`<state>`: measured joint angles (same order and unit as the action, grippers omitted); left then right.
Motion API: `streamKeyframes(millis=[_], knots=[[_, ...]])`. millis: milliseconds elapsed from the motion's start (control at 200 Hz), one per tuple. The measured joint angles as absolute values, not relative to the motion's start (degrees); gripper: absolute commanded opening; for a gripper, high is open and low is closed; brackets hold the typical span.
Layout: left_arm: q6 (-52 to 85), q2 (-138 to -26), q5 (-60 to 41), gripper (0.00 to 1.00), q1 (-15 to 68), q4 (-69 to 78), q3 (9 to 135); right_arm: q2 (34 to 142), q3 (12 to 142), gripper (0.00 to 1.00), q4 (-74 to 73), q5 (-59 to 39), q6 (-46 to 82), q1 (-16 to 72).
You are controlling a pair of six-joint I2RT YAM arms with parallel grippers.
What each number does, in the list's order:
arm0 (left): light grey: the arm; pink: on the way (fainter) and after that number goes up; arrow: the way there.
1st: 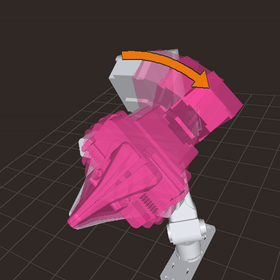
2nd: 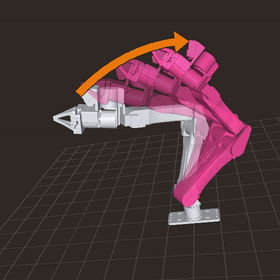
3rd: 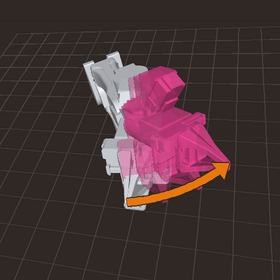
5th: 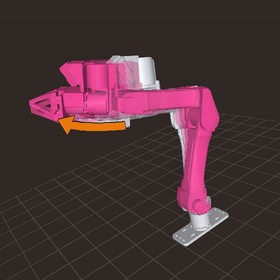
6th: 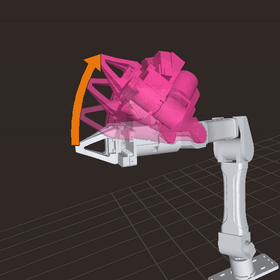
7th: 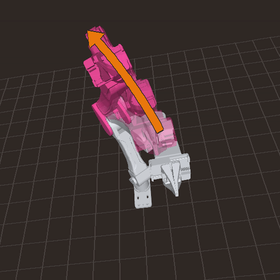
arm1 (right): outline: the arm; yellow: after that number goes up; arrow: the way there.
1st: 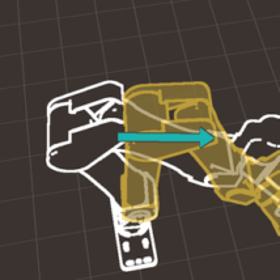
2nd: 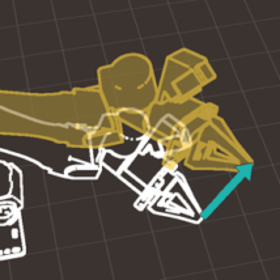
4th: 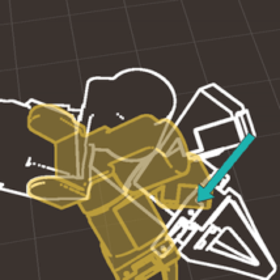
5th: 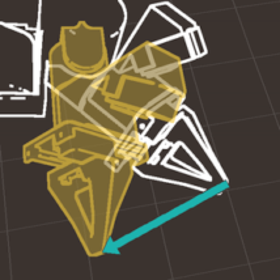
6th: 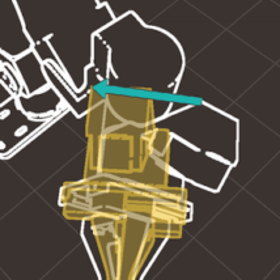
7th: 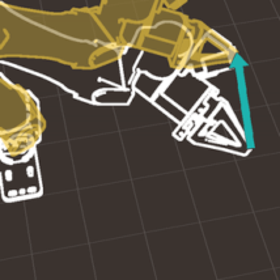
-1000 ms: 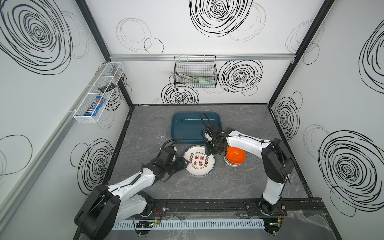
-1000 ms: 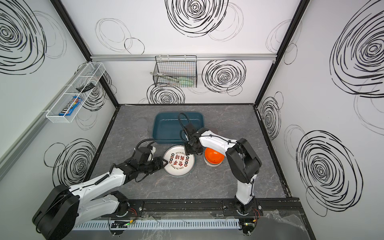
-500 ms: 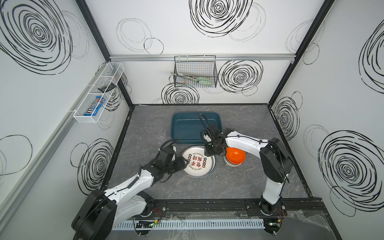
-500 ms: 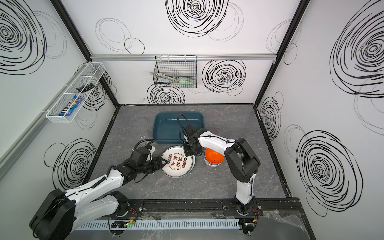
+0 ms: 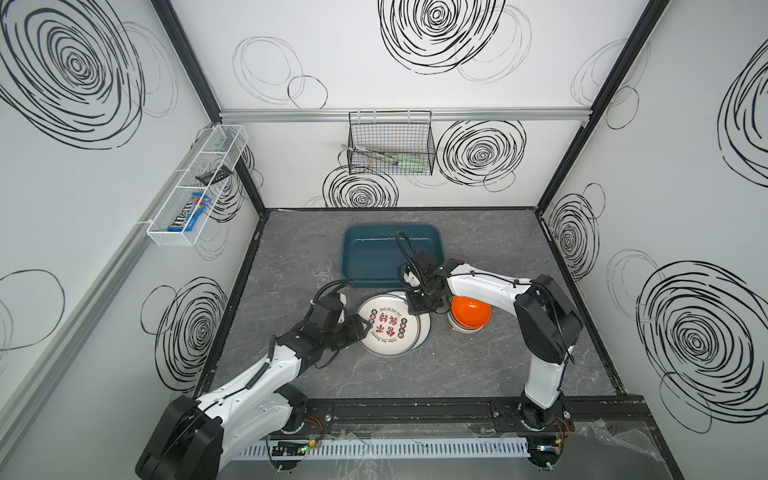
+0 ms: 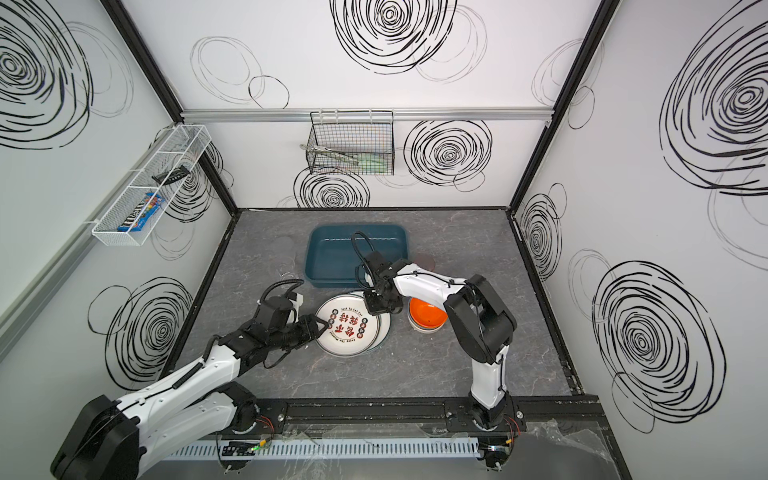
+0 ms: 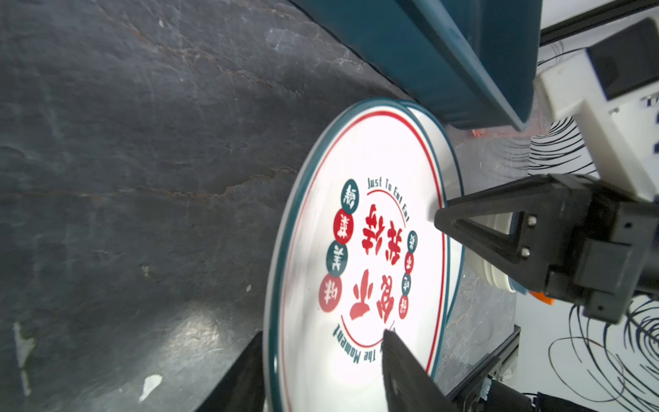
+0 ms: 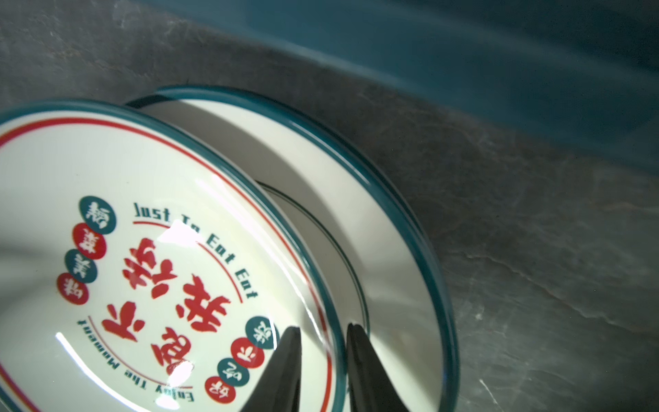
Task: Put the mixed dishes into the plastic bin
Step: 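Pinch the top printed plate rim with the right gripper and tilt it up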
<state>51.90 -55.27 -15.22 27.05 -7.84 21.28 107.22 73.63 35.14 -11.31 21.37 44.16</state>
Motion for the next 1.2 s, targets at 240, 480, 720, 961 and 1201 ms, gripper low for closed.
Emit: streamKeyframes(millis=[240, 480, 720, 961, 1201], knots=[[51.8, -53.1, -15.1, 0.27, 26.1, -10.0, 20.9, 107.4, 73.3, 0.23, 34.9, -12.5, 21.3, 44.5], [51.8, -51.6, -15.0, 0.12, 25.4, -11.8, 20.8, 107.4, 73.3, 0.25, 34.8, -12.7, 21.3, 44.6], [51.9, -49.5, -15.5, 0.00, 24.5, -12.8, 20.9, 106.9, 73.3, 0.35, 34.6, -13.0, 21.4, 44.6], [51.0, -47.2, -16.6, 0.00, 23.4, -16.6, 22.1, 101.1, 73.3, 0.38, 33.6, -14.9, 21.4, 42.6], [50.8, -44.9, -18.4, 0.00, 22.2, -18.4, 24.5, 92.7, 71.3, 0.44, 31.0, -19.5, 21.8, 38.6]])
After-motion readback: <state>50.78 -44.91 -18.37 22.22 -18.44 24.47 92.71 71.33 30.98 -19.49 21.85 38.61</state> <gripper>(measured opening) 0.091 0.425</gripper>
